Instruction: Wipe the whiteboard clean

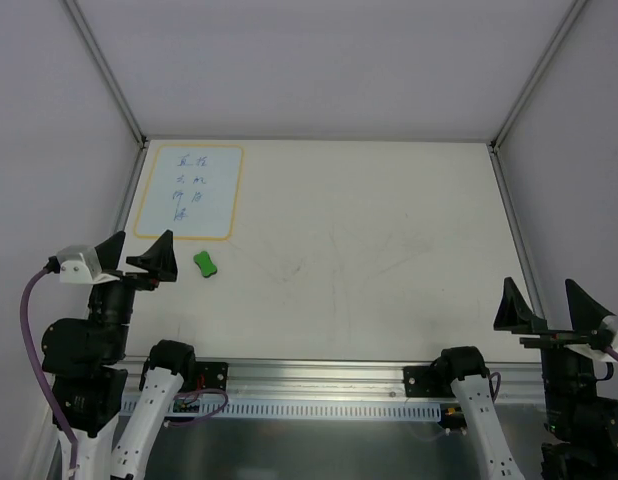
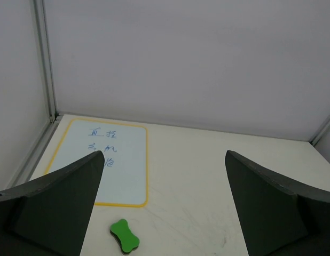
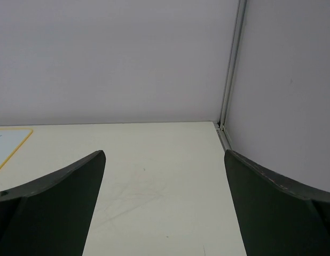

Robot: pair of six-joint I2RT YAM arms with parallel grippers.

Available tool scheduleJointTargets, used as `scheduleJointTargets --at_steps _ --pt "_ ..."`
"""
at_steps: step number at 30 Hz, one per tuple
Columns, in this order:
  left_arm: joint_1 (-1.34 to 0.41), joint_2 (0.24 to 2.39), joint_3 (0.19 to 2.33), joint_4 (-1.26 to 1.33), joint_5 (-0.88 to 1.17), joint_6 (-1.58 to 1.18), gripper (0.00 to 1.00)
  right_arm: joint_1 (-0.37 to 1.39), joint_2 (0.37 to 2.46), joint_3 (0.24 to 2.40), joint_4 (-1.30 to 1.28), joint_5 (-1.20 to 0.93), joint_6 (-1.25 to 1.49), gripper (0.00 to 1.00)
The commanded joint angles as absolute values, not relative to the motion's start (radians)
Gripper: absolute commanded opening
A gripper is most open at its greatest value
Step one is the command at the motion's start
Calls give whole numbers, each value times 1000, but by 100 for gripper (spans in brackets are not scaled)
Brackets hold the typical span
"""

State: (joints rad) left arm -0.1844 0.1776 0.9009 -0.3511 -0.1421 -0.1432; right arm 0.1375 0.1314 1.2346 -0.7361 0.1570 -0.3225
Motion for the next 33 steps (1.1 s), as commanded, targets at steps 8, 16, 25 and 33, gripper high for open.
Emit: scheduleJointTargets --at_steps 8,16,25,33 --pt "-189 407 839 -379 -115 -205 99 144 239 1115 -695 -43 -209 99" --pt "-189 878 928 -376 -77 -313 99 146 265 985 -718 -104 -78 99" --pt "-173 1513 1236 -373 -91 -377 87 144 213 855 -715 -149 -66 99" --pt "-173 1795 1364 -373 -149 -390 67 144 137 838 -758 -149 -89 99"
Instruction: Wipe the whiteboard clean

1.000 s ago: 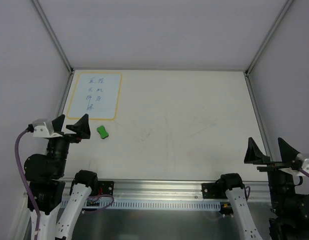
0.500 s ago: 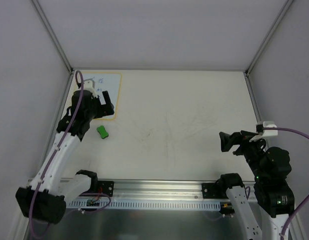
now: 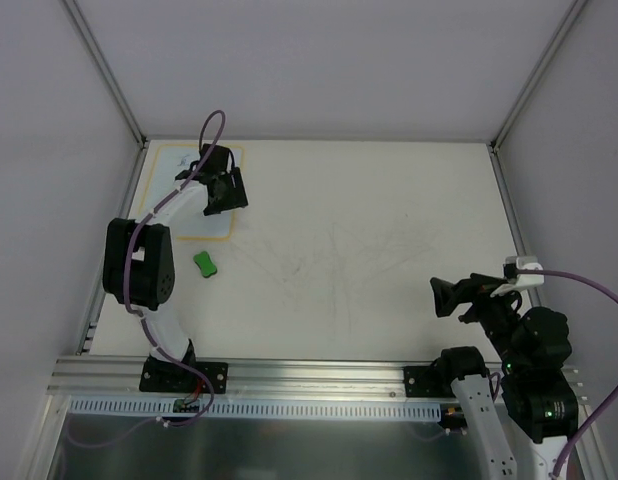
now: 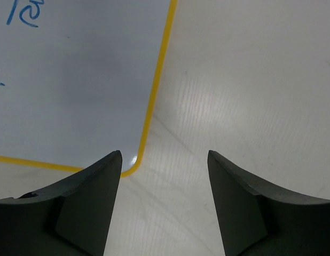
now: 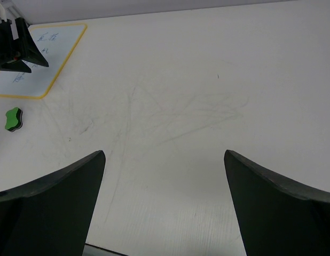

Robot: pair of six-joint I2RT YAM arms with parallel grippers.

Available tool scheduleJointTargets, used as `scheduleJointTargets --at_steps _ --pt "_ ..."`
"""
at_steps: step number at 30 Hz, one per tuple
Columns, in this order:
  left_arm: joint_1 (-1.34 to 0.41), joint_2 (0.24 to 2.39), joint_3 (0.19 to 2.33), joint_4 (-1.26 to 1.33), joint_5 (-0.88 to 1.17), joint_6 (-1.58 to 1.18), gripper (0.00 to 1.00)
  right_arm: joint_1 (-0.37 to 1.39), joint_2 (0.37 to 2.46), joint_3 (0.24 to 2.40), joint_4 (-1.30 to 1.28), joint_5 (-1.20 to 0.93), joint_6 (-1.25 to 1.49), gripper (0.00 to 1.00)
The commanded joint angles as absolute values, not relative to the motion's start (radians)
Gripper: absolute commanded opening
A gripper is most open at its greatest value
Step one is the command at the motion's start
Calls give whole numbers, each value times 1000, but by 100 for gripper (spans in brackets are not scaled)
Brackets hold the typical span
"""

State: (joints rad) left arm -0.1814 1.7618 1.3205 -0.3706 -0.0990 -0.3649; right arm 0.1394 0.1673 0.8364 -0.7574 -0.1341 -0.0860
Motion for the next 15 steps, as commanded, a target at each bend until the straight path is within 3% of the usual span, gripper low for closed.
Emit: scheduleJointTargets --at_steps 1,15 --pt "-172 1810 1365 -373 -146 -391 65 144 132 836 -761 -152 -100 99" --pt "-176 1928 1293 -373 -69 -459 51 144 71 830 -779 -225 -109 99"
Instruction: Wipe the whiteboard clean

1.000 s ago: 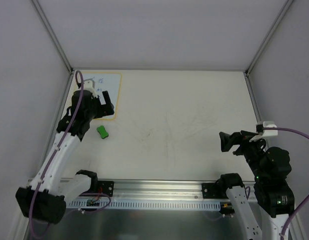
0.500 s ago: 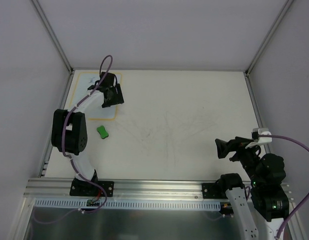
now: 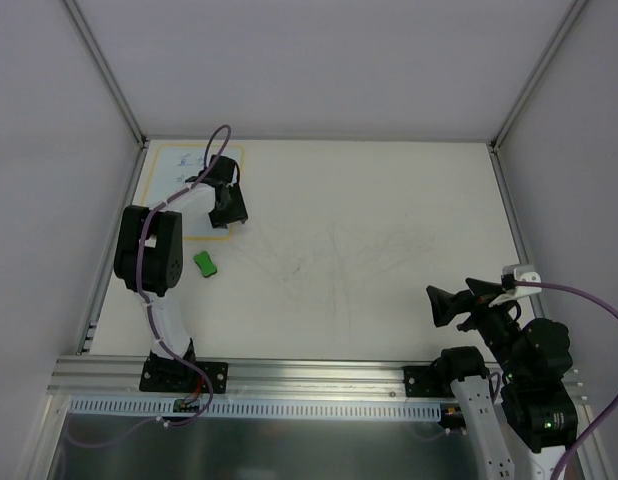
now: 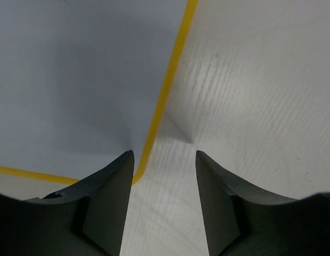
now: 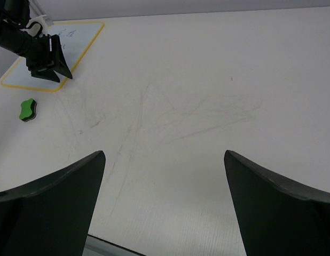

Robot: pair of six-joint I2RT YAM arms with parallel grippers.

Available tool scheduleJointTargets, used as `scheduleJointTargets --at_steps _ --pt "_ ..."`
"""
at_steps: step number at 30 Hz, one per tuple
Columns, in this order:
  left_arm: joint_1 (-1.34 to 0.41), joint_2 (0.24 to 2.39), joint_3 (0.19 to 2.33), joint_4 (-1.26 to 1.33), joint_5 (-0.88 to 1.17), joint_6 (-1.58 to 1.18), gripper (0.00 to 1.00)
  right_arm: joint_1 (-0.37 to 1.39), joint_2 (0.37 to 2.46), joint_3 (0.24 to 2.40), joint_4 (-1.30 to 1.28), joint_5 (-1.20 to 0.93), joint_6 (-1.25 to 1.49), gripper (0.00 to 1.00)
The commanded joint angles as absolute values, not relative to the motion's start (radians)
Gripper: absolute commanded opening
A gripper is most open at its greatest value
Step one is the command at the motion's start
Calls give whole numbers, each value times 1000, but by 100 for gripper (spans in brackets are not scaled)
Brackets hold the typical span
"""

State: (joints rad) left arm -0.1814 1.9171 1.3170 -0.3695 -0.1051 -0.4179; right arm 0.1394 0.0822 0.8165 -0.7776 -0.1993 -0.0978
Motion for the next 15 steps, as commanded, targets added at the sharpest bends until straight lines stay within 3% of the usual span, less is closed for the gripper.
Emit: scheduleJointTargets --at_steps 1,5,15 --pt "-179 1931 1287 -373 -64 -466 50 144 69 831 -779 -225 -107 99" --pt "-209 1937 1247 -373 -60 -508 45 144 60 838 -779 -225 -104 99" --pt "-417 1960 1246 -373 28 -569 15 146 55 859 -778 -212 -97 99"
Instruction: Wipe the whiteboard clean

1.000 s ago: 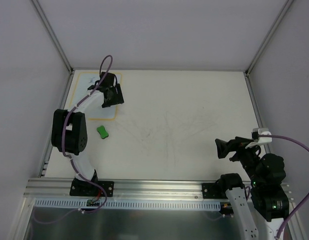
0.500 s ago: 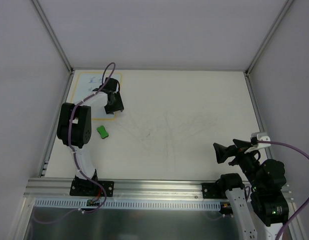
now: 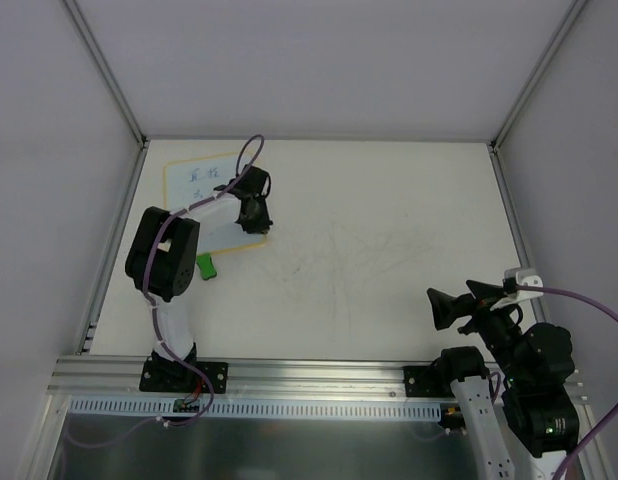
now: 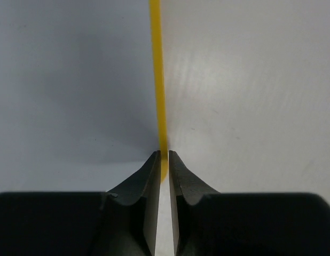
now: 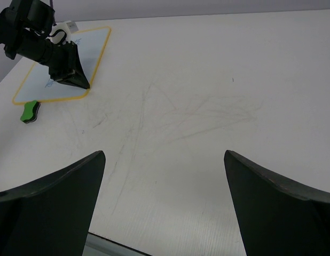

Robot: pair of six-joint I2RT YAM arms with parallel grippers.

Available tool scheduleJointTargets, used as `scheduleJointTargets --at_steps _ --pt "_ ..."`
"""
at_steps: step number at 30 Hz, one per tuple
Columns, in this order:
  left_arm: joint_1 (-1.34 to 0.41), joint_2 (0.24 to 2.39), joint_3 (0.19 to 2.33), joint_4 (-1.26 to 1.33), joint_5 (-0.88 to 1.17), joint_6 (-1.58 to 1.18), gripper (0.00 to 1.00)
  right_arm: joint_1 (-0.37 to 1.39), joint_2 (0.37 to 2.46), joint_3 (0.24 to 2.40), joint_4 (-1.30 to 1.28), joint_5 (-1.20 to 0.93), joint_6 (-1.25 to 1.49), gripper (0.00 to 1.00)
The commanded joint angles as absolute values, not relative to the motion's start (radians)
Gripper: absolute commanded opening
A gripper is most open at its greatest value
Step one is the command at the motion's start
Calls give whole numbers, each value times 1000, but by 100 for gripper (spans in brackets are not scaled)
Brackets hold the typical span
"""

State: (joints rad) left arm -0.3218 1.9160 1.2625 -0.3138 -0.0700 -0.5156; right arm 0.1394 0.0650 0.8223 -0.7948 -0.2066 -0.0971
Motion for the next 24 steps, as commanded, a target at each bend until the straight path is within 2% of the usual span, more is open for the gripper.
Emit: scheduleJointTargets --at_steps 1,8,17,24 --pt "-443 1973 1253 -373 31 -575 11 144 55 862 -778 -213 -95 99" --pt "-653 2109 1356 -373 101 -665 7 144 58 871 -779 -213 -89 99" --pt "-926 2172 1463 -373 114 -770 7 144 98 851 -779 -207 -81 99" --pt "-1043 2142 1548 -374 95 -765 13 146 158 831 -744 -166 -78 99"
